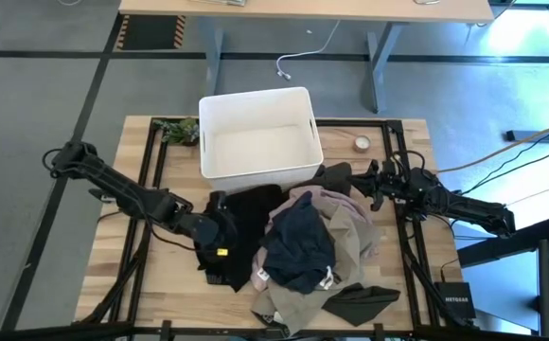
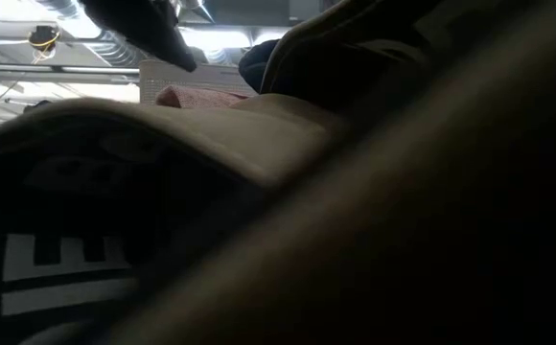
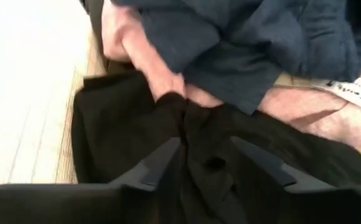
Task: Sort clothes
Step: Put the black shorts into the white laundry bin
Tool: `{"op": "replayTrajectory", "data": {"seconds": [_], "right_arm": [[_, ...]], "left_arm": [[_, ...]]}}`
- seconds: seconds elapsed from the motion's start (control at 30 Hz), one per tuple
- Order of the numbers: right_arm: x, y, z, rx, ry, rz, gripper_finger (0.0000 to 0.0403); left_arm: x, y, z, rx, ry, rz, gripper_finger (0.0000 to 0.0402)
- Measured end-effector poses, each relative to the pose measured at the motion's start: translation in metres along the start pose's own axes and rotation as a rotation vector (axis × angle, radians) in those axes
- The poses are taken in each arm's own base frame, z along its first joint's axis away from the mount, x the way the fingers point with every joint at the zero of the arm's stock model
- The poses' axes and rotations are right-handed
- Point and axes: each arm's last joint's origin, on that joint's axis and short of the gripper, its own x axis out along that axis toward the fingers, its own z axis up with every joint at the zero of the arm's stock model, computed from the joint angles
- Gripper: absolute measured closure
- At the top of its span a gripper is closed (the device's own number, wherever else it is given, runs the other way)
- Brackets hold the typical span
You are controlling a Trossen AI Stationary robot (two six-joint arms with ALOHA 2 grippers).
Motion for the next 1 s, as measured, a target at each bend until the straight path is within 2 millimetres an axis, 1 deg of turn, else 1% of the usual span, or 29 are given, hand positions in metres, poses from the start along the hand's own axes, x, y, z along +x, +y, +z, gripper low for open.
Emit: {"op": "replayTrajectory", "data": {"seconds": [0.13,0.23,0.4,0.5,0.63,0.73,0.87,1.0], "right_arm": [[0.000,0.000,-0.001,0.018,0.016,0.000,0.0356],[0.000,0.000,-0.001,0.018,0.017,0.002,0.0356],[0.000,0.000,-0.001,0.017,0.016,0.002,0.0356],[0.000,0.000,-0.001,0.016,0.015,0.002,0.0356],[0.000,-0.001,-0.001,-0.007,0.009,-0.016,0.0356],[0.000,-0.001,-0.001,-0.009,0.009,-0.016,0.0356],[0.000,-0.001,-0.001,-0.011,0.009,-0.017,0.0356],[0.000,-0.001,-0.001,-0.009,0.010,-0.016,0.0356]], "left_arm": [[0.003,-0.003,-0.004,-0.059,0.041,-0.034,0.0219],[0.011,-0.010,-0.010,-0.027,0.093,-0.048,0.0203],[0.035,-0.020,-0.022,0.020,0.193,-0.016,0.0199],[0.045,-0.025,-0.028,0.046,0.235,-0.028,0.0205],[0.050,-0.028,-0.031,0.049,0.247,-0.030,0.0228],[0.051,-0.029,-0.028,0.035,0.224,-0.037,0.0256],[0.046,-0.029,-0.021,0.057,0.167,-0.065,0.0309],[0.037,-0.030,-0.011,0.084,0.082,-0.152,0.0366]]}}
